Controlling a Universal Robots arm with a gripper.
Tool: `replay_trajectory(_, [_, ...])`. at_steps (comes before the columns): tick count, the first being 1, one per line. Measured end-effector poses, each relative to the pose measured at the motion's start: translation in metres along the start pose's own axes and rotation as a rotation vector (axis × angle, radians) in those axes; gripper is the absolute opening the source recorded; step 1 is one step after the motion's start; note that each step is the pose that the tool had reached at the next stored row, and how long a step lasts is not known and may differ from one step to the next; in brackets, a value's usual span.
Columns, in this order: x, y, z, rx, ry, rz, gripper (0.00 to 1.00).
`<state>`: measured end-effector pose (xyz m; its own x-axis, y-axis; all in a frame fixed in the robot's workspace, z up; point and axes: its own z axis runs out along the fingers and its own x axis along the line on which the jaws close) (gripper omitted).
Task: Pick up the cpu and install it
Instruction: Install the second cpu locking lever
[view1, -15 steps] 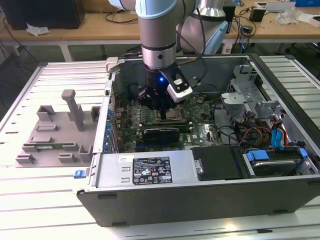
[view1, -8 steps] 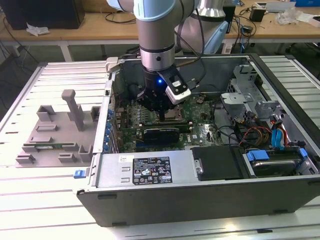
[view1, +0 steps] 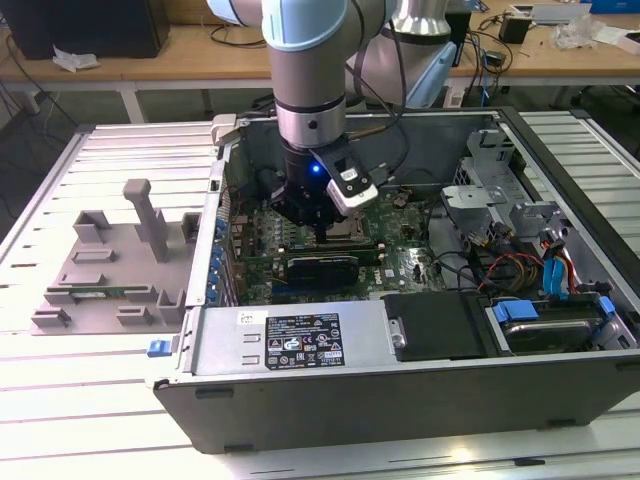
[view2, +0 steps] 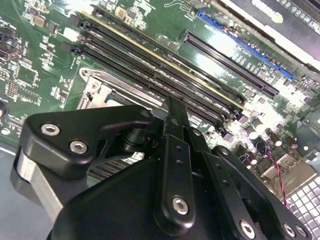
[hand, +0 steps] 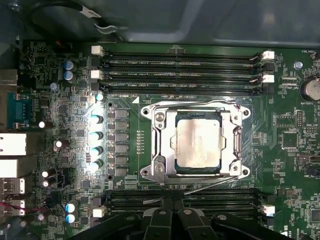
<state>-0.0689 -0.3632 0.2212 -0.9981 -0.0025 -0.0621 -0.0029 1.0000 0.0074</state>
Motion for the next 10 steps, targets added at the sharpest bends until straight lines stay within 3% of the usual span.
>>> replay_trajectory(4, [0.012, 0.0, 0.003, -0.0167, -0.0003, 0.006, 0.11])
replay_trajectory(6, [0.0142, 0.0001, 0.0037, -0.0237, -0.0005, 0.008, 0.11])
replay_trajectory(8, [0.0141, -0.0002, 0.0041, -0.0248, -0.0004, 0.011, 0.11])
replay_trajectory(10, [0.0065, -0.0005, 0.005, -0.026, -0.0004, 0.013, 0.11])
